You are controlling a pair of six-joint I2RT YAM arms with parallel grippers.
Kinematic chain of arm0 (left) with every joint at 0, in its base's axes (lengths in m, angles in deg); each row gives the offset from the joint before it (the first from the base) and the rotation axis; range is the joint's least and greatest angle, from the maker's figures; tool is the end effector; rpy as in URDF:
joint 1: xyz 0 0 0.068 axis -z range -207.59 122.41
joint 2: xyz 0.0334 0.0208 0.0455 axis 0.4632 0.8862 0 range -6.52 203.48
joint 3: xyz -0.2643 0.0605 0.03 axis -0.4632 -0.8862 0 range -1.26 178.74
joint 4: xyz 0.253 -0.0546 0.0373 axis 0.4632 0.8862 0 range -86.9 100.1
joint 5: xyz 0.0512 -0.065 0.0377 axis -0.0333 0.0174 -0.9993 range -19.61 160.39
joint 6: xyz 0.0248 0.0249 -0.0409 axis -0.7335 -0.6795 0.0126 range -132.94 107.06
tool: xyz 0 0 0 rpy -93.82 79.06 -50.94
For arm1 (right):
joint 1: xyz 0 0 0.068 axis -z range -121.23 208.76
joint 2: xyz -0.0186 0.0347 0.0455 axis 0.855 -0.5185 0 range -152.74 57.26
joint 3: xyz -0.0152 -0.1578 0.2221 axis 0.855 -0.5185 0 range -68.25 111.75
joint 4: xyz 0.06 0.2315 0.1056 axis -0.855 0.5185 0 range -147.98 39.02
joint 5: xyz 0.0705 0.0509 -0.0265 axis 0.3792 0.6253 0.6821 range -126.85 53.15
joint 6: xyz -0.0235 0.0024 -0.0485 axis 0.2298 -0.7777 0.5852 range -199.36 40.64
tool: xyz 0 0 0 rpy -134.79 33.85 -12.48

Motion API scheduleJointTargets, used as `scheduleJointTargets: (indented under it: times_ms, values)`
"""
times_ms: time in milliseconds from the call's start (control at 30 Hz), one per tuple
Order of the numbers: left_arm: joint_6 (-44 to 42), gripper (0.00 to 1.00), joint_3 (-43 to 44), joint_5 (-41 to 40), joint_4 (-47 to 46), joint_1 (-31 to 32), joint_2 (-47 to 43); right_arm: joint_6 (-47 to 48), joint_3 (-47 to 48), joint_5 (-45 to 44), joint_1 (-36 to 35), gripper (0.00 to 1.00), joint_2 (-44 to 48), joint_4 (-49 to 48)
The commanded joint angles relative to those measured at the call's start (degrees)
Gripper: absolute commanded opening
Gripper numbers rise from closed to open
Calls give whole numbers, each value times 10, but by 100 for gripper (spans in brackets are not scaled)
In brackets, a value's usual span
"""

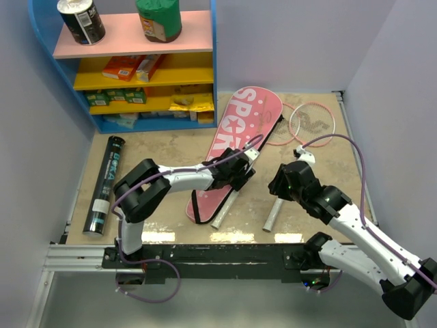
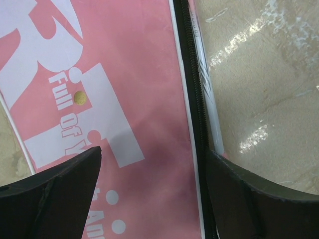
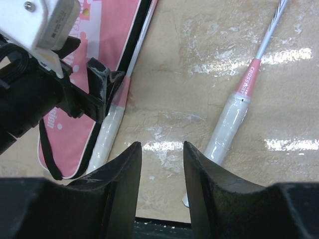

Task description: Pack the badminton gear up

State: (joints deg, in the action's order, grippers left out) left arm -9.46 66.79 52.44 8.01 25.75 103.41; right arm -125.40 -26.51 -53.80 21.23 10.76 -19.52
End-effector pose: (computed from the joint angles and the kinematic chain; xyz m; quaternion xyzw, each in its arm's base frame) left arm 0.2514 -0.3195 0.1641 0.3350 0.8570 -0.0455 0.3889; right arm 0.1382 0.0929 0.2705 0.1257 0.9010 0.1607 0.3829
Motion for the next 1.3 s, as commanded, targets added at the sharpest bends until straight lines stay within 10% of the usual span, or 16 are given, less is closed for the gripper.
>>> scheduleJointTargets:
  times_ms: [0, 167, 467, 1267]
  values:
    - [7, 86, 16, -15, -22, 2, 22, 2, -3, 3, 1, 42, 3, -16]
    - [6, 68, 2, -9, -28, 3, 29, 1, -3, 3, 1, 41, 5, -15]
    - [9, 0, -37, 14, -39, 3, -4, 1, -8, 10, 2, 38, 3, -22]
    - [20, 0, 2, 100, 42, -13, -149, -19, -19, 51, 1, 34, -15, -85]
